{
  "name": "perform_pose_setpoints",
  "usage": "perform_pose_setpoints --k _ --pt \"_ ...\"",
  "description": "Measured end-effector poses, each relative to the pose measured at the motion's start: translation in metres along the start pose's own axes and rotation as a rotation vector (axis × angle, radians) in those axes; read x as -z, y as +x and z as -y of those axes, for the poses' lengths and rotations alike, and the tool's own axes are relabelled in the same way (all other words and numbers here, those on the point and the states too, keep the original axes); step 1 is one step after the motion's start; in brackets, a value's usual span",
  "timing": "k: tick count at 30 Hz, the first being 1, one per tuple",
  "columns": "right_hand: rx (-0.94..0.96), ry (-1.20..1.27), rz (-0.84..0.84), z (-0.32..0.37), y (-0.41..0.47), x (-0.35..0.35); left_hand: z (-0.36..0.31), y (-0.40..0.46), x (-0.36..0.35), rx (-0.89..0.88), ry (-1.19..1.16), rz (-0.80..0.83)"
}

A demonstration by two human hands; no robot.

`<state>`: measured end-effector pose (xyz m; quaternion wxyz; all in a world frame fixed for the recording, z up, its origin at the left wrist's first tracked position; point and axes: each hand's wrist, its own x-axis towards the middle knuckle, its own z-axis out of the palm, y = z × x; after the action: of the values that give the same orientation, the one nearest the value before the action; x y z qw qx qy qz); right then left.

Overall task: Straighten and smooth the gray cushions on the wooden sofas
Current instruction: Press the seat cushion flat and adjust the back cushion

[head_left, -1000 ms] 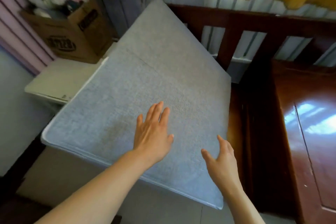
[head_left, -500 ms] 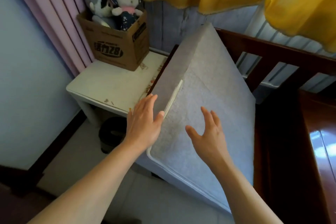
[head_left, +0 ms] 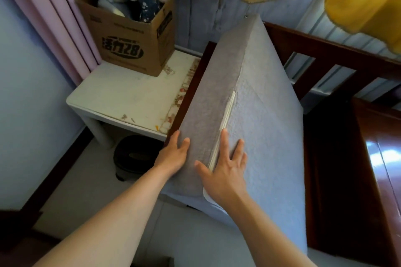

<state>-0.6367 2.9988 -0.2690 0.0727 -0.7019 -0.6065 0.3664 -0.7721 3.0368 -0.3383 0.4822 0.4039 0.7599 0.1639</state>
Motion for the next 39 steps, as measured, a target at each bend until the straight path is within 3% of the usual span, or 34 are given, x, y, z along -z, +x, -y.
perform_pose_setpoints --k 13,19,24,30,39 --pt "0.064 0.009 0.008 -0.018 -0.013 0.032 -0.034 0.006 -0.025 0.141 -0.072 -0.17" --pt "0.118 -0.046 -0.108 -0.054 -0.039 0.088 -0.088 -0.033 -0.058 0.091 0.075 -0.234" --pt "0.285 -0.234 -0.195 -0.113 -0.073 0.16 -0.149 -0.08 -0.105 -0.006 0.229 -0.274" --pt "0.548 -0.581 -0.094 -0.192 -0.103 0.233 -0.216 -0.133 -0.178 -0.09 0.214 -0.325" --pt "0.535 -0.77 -0.104 -0.286 -0.117 0.308 -0.282 -0.188 -0.276 -0.214 0.296 -0.335"
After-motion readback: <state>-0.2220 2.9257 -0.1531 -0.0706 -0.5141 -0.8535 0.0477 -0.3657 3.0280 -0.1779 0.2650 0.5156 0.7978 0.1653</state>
